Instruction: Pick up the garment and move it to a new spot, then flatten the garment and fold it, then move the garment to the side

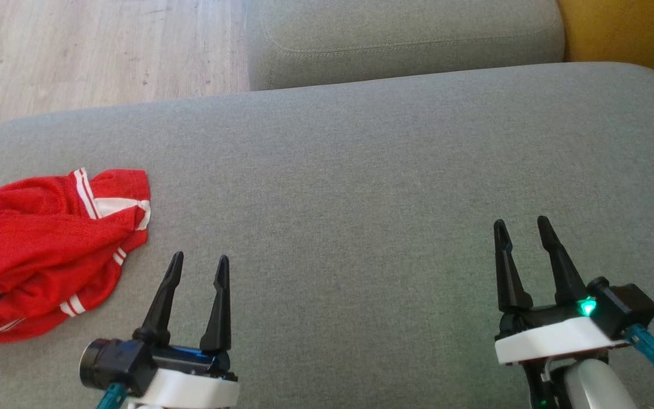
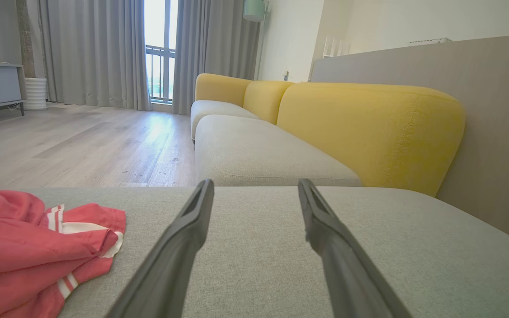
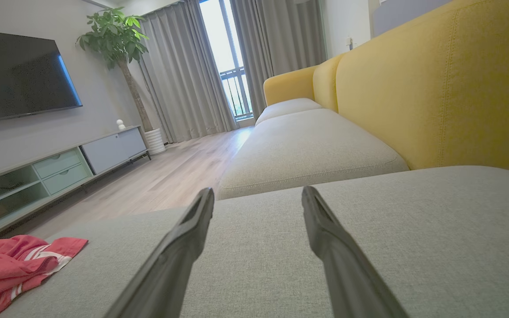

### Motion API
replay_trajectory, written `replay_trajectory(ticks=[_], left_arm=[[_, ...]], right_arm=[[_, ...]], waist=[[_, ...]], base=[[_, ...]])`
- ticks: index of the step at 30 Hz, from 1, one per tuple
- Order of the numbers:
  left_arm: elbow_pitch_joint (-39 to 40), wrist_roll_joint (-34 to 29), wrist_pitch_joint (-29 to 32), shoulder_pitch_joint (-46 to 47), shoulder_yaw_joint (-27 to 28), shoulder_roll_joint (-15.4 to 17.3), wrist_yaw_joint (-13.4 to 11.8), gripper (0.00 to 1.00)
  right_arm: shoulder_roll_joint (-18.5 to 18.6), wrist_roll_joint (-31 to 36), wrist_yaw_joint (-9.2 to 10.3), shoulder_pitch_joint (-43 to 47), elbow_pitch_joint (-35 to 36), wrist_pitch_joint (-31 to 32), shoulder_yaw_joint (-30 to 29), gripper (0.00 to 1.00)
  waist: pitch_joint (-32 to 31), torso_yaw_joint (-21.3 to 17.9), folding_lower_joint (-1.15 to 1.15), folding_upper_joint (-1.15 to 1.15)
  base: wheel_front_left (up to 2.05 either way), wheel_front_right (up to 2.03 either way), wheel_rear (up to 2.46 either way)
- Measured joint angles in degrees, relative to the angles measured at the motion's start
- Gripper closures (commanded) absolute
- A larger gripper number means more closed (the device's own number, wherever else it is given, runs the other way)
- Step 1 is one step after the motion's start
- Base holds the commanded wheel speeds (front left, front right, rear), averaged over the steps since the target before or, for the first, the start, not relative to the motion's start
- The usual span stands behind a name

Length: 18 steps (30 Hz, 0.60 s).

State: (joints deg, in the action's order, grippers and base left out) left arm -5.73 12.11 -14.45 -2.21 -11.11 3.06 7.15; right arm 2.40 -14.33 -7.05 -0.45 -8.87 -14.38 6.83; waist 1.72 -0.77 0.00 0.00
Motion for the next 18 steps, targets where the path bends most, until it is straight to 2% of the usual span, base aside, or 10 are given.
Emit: replay_trajectory(ticks=[18], left_arm=[[-0.65,0.62,0.0,0.0,-0.1,-0.03,0.01,0.0]], right_arm=[[0.0,-1.3,0.0,-0.01,-0.41,0.0,0.03,0.0]], waist=[[-0.65,0.56,0.0,0.0]], base=[[0.0,0.0,0.0]])
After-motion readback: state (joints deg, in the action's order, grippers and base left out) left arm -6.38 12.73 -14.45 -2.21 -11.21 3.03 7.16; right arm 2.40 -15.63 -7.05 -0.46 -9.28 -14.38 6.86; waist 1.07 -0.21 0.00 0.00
